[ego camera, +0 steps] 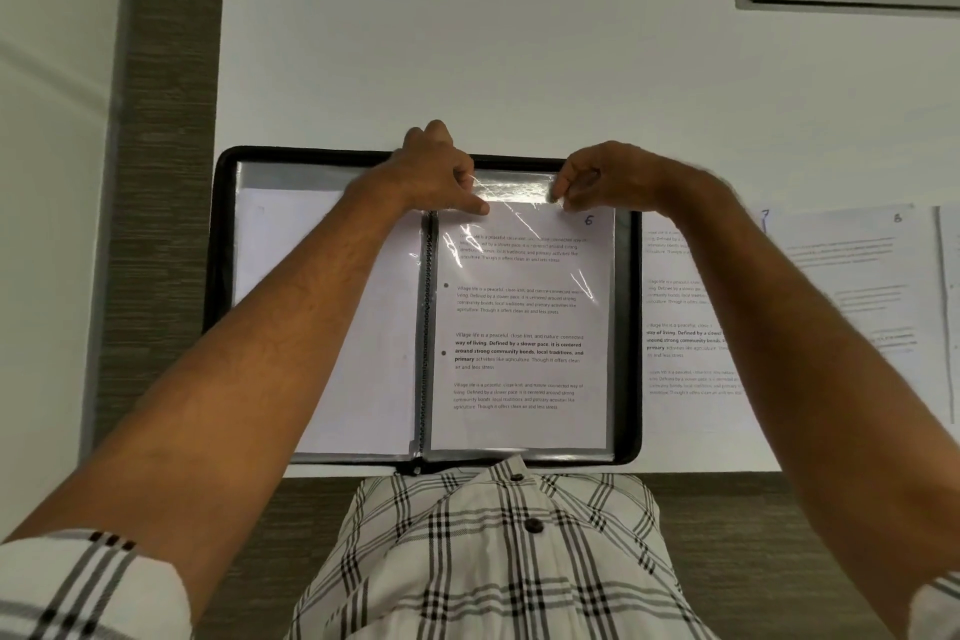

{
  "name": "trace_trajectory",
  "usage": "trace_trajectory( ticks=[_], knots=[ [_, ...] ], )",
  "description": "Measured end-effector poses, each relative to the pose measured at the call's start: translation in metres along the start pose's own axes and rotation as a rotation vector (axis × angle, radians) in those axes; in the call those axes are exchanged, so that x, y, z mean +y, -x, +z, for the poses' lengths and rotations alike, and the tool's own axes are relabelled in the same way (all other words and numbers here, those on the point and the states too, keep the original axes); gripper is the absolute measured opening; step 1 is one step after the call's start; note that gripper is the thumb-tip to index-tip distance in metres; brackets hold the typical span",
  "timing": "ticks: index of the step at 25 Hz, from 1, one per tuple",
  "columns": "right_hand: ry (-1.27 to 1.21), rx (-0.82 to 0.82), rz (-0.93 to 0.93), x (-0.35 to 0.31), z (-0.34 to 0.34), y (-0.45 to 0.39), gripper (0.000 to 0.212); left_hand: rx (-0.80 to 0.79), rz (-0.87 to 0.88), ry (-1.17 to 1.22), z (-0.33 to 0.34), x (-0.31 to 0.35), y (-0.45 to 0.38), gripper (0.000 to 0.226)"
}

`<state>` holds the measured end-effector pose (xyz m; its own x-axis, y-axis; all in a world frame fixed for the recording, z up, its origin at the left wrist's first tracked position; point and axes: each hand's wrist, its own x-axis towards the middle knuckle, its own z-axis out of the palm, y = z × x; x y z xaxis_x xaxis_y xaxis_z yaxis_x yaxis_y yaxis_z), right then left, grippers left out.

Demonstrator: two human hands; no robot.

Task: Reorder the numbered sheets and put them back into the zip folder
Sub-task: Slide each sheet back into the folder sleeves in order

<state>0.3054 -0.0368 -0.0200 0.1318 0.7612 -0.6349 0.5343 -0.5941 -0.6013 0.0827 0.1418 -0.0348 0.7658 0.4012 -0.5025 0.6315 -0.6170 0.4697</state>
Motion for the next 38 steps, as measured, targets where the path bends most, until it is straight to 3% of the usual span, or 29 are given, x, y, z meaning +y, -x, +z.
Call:
trace_trajectory(
  ticks=[3,7,11,13,17,23,28,32,36,38],
  knots=[
    [-0.072,0.119,-0.006,0.002,0.006,0.011,0.038,0.025,-0.007,0.029,0.0,0.0,0.004,0.033],
    [-0.381,0.29,-0.002,0.013,0.025,0.033,0.064,0.156,-0.007,0.063,0.012,0.002,0.013,0.03],
    [-0.587,0.366,0.098,0.018,0.054,0.057,0.063,0.401,-0.014,0.132,0.045,0.0,0.033,0.06],
    [-0.653,0.344,0.135,0.02,0.07,0.071,0.052,0.469,-0.026,0.192,0.062,0.004,0.048,0.069],
    [-0.753,0.195,0.176,0.016,0.098,0.102,0.029,0.449,-0.034,0.256,0.09,0.011,0.084,0.062],
    [-0.867,0.042,0.17,-0.015,0.116,0.126,0.034,0.319,-0.196,0.568,0.094,0.014,0.132,0.047],
    [-1.091,-0.141,-0.1,-0.068,0.139,0.11,0.057,0.147,-0.323,1.068,0.066,0.003,0.164,0.044],
    [-0.89,-0.285,-0.266,-0.119,0.167,0.089,0.08,0.079,-0.358,1.195,0.035,-0.009,0.194,0.074],
    [-0.518,-0.296,-0.3,-0.145,0.198,0.074,0.068,0.195,-0.463,1.262,0.02,-0.045,0.222,0.073],
    [-0.409,-0.296,-0.3,-0.148,0.212,0.069,0.066,0.251,-0.522,1.273,0.02,-0.066,0.228,0.097]
  ],
)
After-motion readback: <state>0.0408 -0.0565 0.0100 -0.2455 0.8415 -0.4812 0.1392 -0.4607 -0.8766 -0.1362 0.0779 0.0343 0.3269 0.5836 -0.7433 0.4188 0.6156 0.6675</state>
